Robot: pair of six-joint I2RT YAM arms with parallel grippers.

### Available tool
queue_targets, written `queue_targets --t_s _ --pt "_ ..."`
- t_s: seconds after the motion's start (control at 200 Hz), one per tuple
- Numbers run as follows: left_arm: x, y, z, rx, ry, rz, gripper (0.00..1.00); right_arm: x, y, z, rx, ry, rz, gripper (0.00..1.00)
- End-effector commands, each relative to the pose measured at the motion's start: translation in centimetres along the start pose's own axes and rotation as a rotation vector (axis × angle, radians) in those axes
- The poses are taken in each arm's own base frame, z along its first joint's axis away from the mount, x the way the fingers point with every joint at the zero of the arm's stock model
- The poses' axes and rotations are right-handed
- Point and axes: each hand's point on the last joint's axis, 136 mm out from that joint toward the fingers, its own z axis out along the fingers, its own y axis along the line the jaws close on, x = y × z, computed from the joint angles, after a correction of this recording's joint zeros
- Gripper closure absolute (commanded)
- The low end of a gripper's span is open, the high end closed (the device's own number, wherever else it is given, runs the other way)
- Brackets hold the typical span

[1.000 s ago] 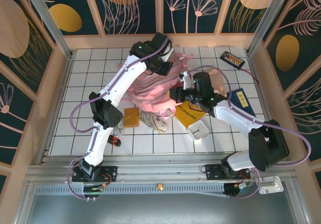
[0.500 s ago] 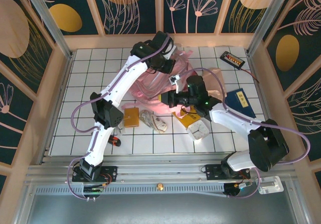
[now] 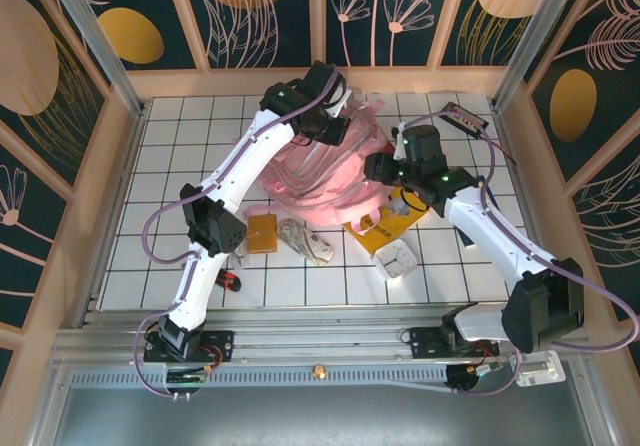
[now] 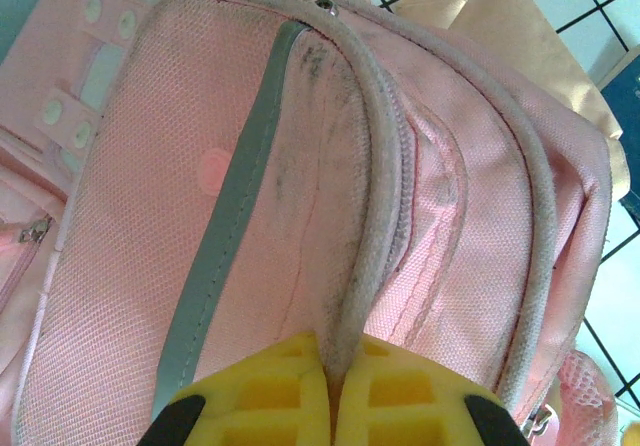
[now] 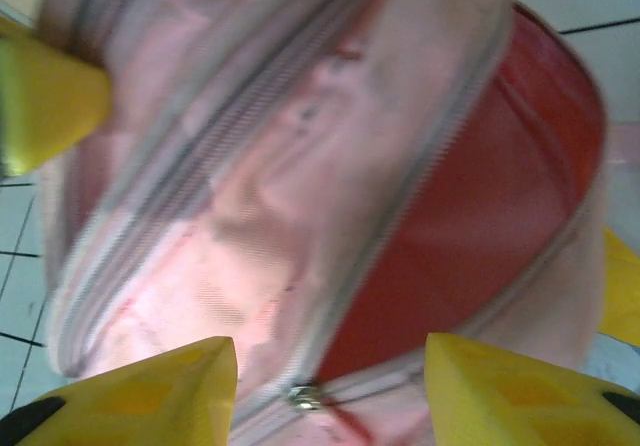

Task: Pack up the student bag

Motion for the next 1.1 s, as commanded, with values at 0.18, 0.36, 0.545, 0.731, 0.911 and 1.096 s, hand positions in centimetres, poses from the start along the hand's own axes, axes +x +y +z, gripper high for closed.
queue_targets --t_s 0.18,0.36,0.545,0.731,0.911,1.096 --pt "-3.2 -1.5 -2.3 0.058 -0.129 -0.005 1.0 3.6 -0.3 1.5 -0.049 0.15 -0.088 0.54" --pt "-3.3 -1.6 -2.4 0.065 -0.134 -0.005 1.0 5.1 -0.4 2.2 -0.029 0.193 -0.125 0.54" --pt "-3.6 -1.8 -2.6 0.073 -0.141 -0.011 1.0 6.2 0.5 3.8 0.016 0.246 -0.224 0.55" --pt "-3.6 -1.9 -2.8 0.073 -0.145 -0.009 1.0 6.9 0.0 4.8 0.068 0.266 -0.252 0.55" --pt "-3.7 -1.9 -3.0 0.077 -0.15 -0.011 1.0 7.2 -0.4 5.6 0.093 0.266 -0.263 0.7" --pt "-4.1 -2.3 -3.4 0.097 -0.163 -0.019 1.0 7.3 -0.8 5.9 0.109 0.256 -0.269 0.89"
